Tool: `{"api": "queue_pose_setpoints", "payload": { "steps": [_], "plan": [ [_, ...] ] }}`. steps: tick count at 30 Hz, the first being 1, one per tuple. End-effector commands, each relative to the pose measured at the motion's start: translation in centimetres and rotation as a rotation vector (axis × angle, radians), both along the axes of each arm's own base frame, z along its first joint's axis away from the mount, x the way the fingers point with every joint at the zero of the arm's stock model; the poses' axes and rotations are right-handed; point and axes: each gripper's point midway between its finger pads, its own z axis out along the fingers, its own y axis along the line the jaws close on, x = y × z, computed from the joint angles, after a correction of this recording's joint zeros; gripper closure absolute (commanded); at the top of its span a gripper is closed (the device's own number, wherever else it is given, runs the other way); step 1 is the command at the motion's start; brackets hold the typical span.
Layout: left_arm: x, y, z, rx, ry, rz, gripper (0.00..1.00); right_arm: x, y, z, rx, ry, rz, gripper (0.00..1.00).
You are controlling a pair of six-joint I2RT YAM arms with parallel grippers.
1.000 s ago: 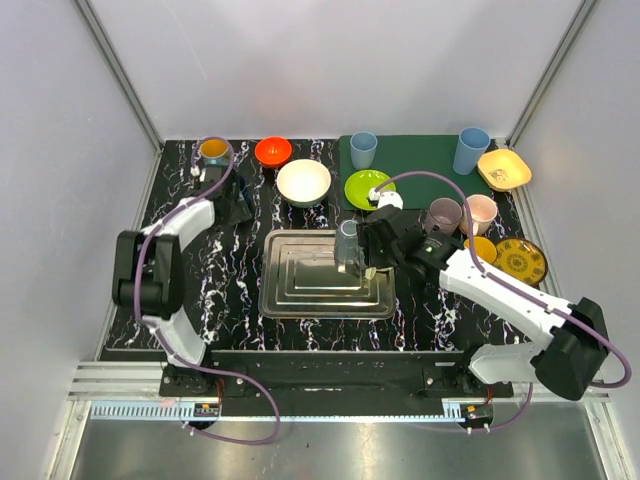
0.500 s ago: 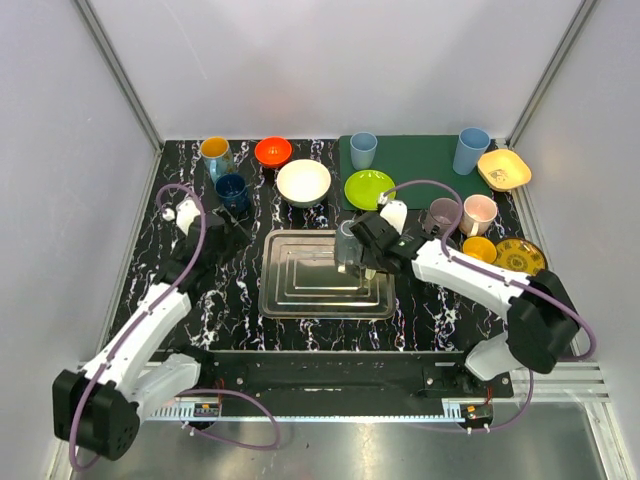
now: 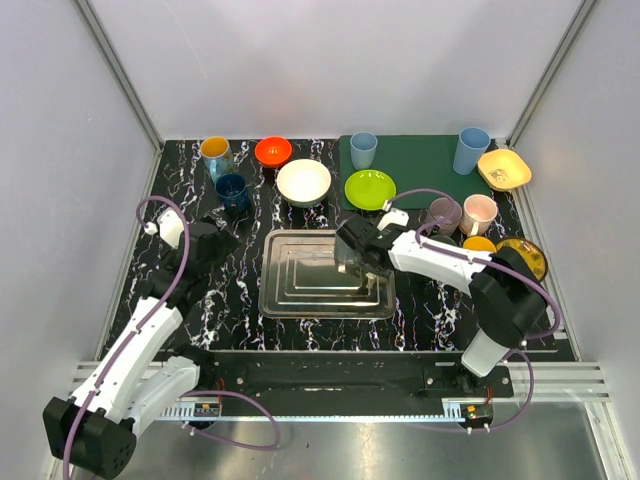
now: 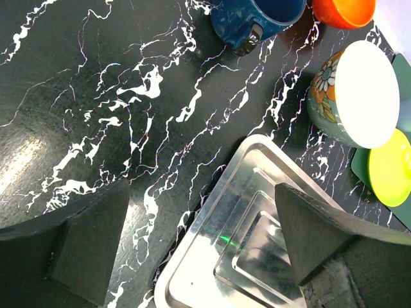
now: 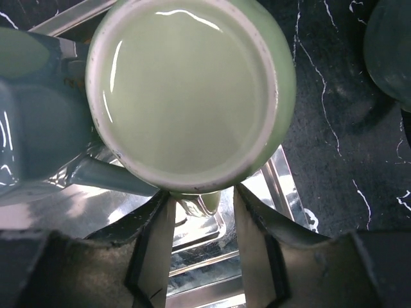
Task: Turn the mug right side up
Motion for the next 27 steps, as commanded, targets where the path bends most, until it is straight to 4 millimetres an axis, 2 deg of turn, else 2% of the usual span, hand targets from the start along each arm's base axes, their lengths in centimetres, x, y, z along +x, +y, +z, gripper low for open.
{"api": "queue_pose_setpoints", "payload": {
  "steps": [1, 3, 7, 10, 11, 15, 18, 21, 25, 27],
  "plan": [
    [0.2, -0.6, 0.2, -0.032, -0.015, -0.015, 0.02, 1.1, -1.3, 1.1, -0.074, -0.053, -0.062, 0.56],
    [0.3, -0.7, 0.3, -0.031, -0.013, -0.021, 0.02, 1.1, -1.5, 0.9, -0.094, -0.041, -0.053, 0.59],
    [0.6, -1.0, 0.7, -0.034, -0.022, -0.039, 0.04, 1.1, -1.9, 0.0, -0.140, -0.006, -0.029, 0.73],
    [0.5, -1.3, 0.3, -0.040, -0.015, -0.056, 0.05, 1.0, -2.0, -0.3, -0.160, 0.009, -0.005, 0.78],
    [0.6, -1.5, 0.3, -0.043, -0.020, -0.060, 0.06, 0.9, -2.1, -0.3, -0.169, 0.011, 0.007, 0.84],
    [0.7, -2.1, -0.2, -0.054, -0.016, -0.092, 0.11, 0.6, -2.4, -0.1, -0.190, 0.029, 0.046, 1.00],
    [0.8, -2.5, -0.5, -0.048, -0.014, -0.124, 0.14, -0.2, -2.2, 0.4, -0.188, 0.045, 0.096, 1.00],
    [0.9, -2.7, -0.6, -0.038, -0.014, -0.151, 0.14, -1.1, -1.5, 2.3, -0.162, 0.014, 0.159, 1.00],
    [1.2, -3.4, 0.2, -0.040, -0.043, -0.202, 0.14, -2.7, 1.3, 7.0, -0.060, -0.095, 0.279, 1.00],
    [1.2, -3.8, 0.8, -0.049, -0.069, -0.224, 0.13, -3.2, 2.9, 8.7, 0.011, -0.143, 0.334, 1.00]
  ]
}}
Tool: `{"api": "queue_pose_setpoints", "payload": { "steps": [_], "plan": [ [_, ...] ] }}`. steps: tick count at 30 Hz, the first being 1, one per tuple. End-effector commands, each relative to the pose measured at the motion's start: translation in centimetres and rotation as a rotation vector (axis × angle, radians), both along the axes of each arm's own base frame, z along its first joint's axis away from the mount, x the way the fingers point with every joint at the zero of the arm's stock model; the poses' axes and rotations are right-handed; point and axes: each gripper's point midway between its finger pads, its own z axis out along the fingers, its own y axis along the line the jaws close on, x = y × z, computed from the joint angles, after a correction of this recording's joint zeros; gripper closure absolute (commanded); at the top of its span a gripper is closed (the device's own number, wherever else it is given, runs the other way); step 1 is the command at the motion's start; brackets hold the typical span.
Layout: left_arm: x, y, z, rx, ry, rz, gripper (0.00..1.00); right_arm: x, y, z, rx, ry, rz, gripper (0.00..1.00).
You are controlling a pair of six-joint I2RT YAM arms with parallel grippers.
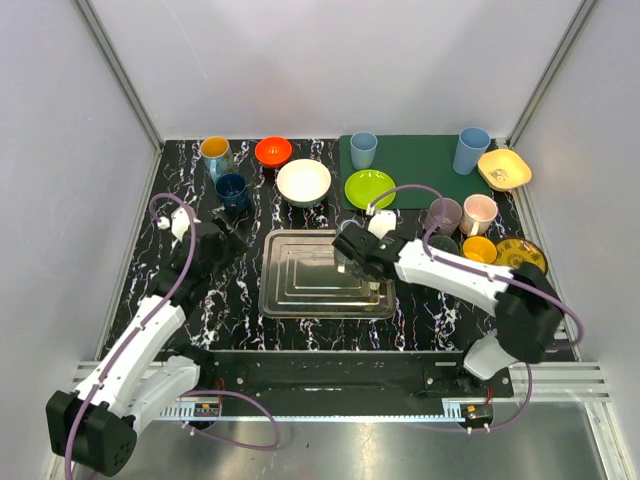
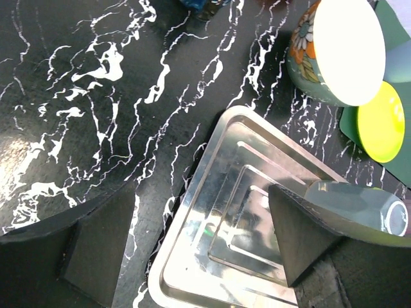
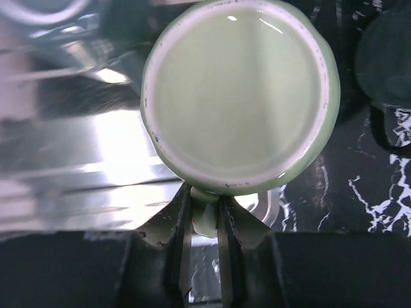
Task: Turn the mug right side up
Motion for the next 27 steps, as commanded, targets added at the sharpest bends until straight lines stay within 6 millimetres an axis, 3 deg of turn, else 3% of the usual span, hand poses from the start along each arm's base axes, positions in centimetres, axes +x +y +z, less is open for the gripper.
{"api": "queue_pose_setpoints", "payload": {
  "steps": [1, 4, 9, 11, 12, 14, 15, 17, 18, 20, 23, 27],
  "plan": [
    [0.9, -1.8, 2.3, -0.044, -0.099, -0.097, 0.12, -0.9, 3.6, 7.7, 0.221, -0.160, 0.144, 1.00],
    [0.7, -3.2, 3.0, -0.082, -0.116, -0.171, 0.11, -1.5, 5.2, 10.5, 0.357, -0.215, 0.195, 1.00],
    [-0.4, -5.6, 4.3, -0.159, -0.163, -0.308, 0.11, -2.3, 6.8, 12.4, 0.479, -0.225, 0.240, 1.00],
    [-1.3, -7.0, 4.6, -0.213, -0.182, -0.387, 0.13, -2.5, 8.2, 14.7, 0.595, -0.275, 0.279, 1.00],
    [-1.8, -7.4, 5.2, -0.238, -0.208, -0.413, 0.13, -2.8, 8.5, 14.3, 0.628, -0.286, 0.288, 1.00],
    [-3.0, -9.3, 5.8, -0.337, -0.242, -0.509, 0.12, -3.0, 10.0, 18.5, 0.807, -0.395, 0.352, 1.00],
    [-3.7, -9.9, 6.9, -0.388, -0.286, -0.540, 0.12, -3.3, 10.2, 18.4, 0.837, -0.409, 0.364, 1.00],
    [-5.5, -12.2, 9.0, -0.587, -0.381, -0.651, 0.05, -3.4, 10.9, 21.7, 0.942, -0.501, 0.415, 1.00],
    [-6.1, -12.7, 9.9, -0.661, -0.421, -0.686, 0.03, -3.5, 11.0, 22.1, 0.959, -0.513, 0.429, 1.00],
    [-7.9, -13.6, 12.0, -0.843, -0.530, -0.766, 0.01, -3.8, 11.8, 25.1, 1.055, -0.595, 0.490, 1.00],
    [-9.4, -13.6, 14.2, -0.909, -0.651, -0.822, 0.01, -4.6, 12.7, 27.5, 1.144, -0.648, 0.564, 1.00],
    [-11.5, -13.9, 17.9, -0.963, -0.796, -0.920, 0.01, -5.7, 13.4, 29.3, 1.235, -0.686, 0.643, 1.00]
  ]
}}
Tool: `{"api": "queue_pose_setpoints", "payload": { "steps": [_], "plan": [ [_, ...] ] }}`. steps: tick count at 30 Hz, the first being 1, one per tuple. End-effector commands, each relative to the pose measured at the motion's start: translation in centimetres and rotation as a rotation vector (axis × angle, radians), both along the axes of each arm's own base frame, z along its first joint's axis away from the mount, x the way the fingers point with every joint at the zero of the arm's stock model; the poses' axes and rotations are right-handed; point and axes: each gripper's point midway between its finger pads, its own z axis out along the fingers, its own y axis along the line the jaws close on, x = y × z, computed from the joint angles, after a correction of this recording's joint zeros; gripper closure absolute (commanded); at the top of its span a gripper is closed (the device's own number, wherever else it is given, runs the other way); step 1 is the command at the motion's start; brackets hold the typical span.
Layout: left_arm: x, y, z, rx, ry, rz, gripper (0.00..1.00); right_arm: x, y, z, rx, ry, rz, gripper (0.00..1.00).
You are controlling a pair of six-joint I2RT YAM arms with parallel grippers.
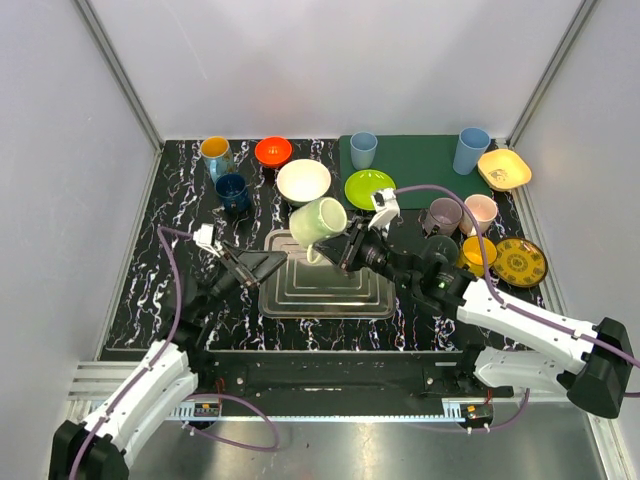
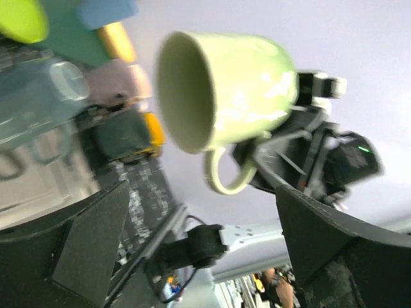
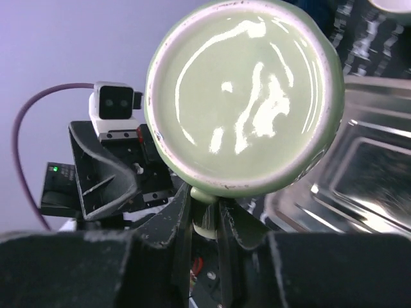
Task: Turn the mug right side up
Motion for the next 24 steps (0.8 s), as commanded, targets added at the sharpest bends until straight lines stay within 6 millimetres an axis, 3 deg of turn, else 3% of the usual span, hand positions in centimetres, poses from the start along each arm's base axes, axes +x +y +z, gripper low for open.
{"api": "queue_pose_setpoints", "payload": {
  "steps": [1, 5, 7, 10, 14, 17, 23, 24],
  "plan": [
    [-5.0, -0.2, 11.2, -0.266, -0.382, -0.150, 0.02, -1.7, 1.1, 10.3, 0.329, -0.243, 0.112, 1.00],
    [-5.5, -0.6, 13.1, -0.351, -0.409, -0.195, 0.16, -2.4, 1.5, 11.5, 0.389, -0.271, 0.163, 1.00],
    [-5.9, -0.7, 14.4, -0.386, -0.440, -0.221, 0.30, -2.4, 1.5, 11.7, 0.402, -0.271, 0.173, 1.00],
    [-5.9, -1.8, 14.4, -0.401, -0.416, -0.278, 0.38, -2.6, 1.2, 12.3, 0.440, -0.279, 0.192, 1.00],
    [-5.3, -3.0, 13.5, -0.410, -0.368, -0.318, 0.38, -2.7, 1.1, 13.0, 0.450, -0.293, 0.204, 1.00],
    [-5.4, -3.3, 13.2, -0.411, -0.360, -0.327, 0.32, -2.8, 0.8, 13.5, 0.445, -0.307, 0.203, 1.00],
    [-6.9, -2.2, 12.6, -0.374, -0.391, -0.298, 0.22, -3.1, 0.0, 14.7, 0.408, -0.344, 0.196, 1.00],
    [-6.2, -2.4, 11.6, -0.342, -0.336, -0.270, 0.20, -3.3, -0.1, 14.8, 0.408, -0.349, 0.200, 1.00]
  ]
}}
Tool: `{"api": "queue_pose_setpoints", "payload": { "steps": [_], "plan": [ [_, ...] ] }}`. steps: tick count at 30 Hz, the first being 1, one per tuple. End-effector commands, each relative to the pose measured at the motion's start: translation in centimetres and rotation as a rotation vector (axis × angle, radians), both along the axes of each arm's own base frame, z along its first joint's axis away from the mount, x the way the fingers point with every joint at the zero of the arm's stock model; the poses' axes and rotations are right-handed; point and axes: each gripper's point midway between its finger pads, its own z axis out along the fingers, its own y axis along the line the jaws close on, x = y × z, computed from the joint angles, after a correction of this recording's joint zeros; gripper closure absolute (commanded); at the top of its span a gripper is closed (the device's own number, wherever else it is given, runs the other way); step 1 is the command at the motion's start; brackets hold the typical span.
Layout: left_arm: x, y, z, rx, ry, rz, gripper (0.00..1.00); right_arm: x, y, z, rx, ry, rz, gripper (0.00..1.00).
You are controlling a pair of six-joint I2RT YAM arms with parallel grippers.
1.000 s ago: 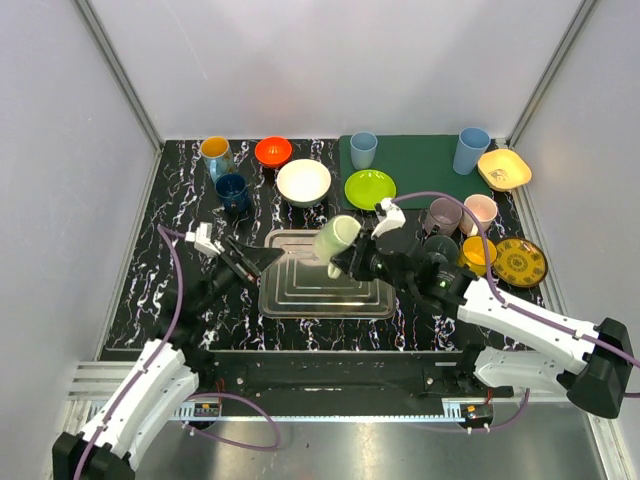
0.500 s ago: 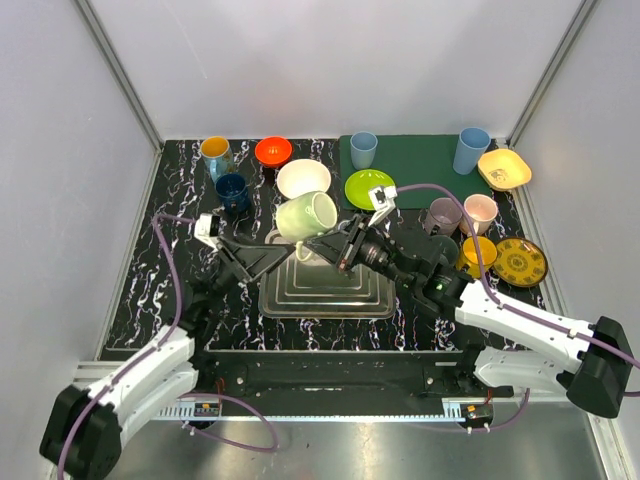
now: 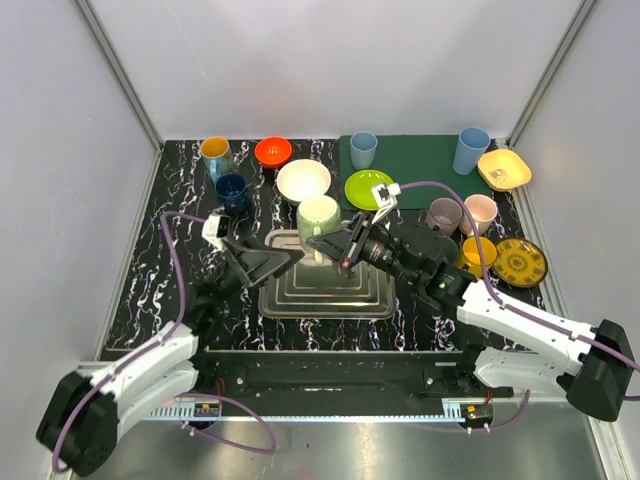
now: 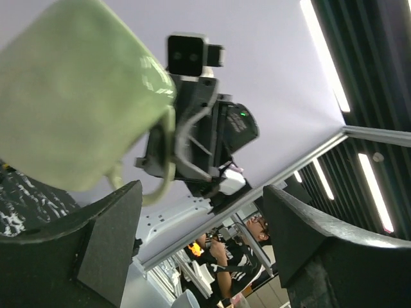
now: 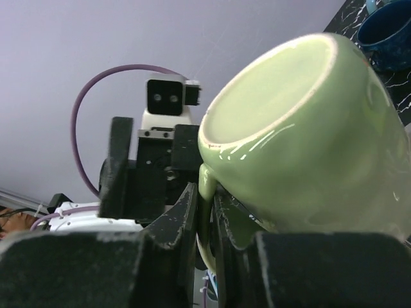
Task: Turn the mug right side up
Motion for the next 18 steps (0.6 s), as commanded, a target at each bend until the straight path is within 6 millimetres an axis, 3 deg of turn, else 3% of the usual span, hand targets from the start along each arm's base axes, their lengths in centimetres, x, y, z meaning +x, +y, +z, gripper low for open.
{"api": "queue_pose_setpoints", "payload": {
  "steps": [1, 3, 7, 13, 17, 18],
  "plan": [
    [-2.9, 1.9, 2.7, -0.028, -0.175, 0.059, 0.19, -1.9, -1.9, 9.1, 0.175, -0.197, 0.017, 1.00],
    [-2.1, 1.8, 2.0, 0.023, -0.137, 0.096, 0.16, -1.8, -2.2, 9.1, 0.177, -0.196, 0.011, 1.00],
    [-2.5, 1.1, 1.4, 0.030, -0.117, 0.038, 0.15, -1.8, -2.1, 9.2, 0.183, -0.207, 0.013, 1.00],
    [-3.3, 0.0, 1.1, -0.035, -0.107, -0.038, 0.24, -1.7, -1.4, 9.6, 0.192, -0.210, 0.036, 1.00],
    [-3.5, -0.1, 1.5, 0.012, -0.158, -0.019, 0.30, -0.6, -0.4, 7.1, 0.037, -0.181, 0.018, 1.00],
    [-2.3, -0.8, -0.8, 0.125, -0.113, 0.019, 0.30, 0.1, -0.5, 6.1, -0.006, -0.177, -0.009, 1.00]
  ]
}}
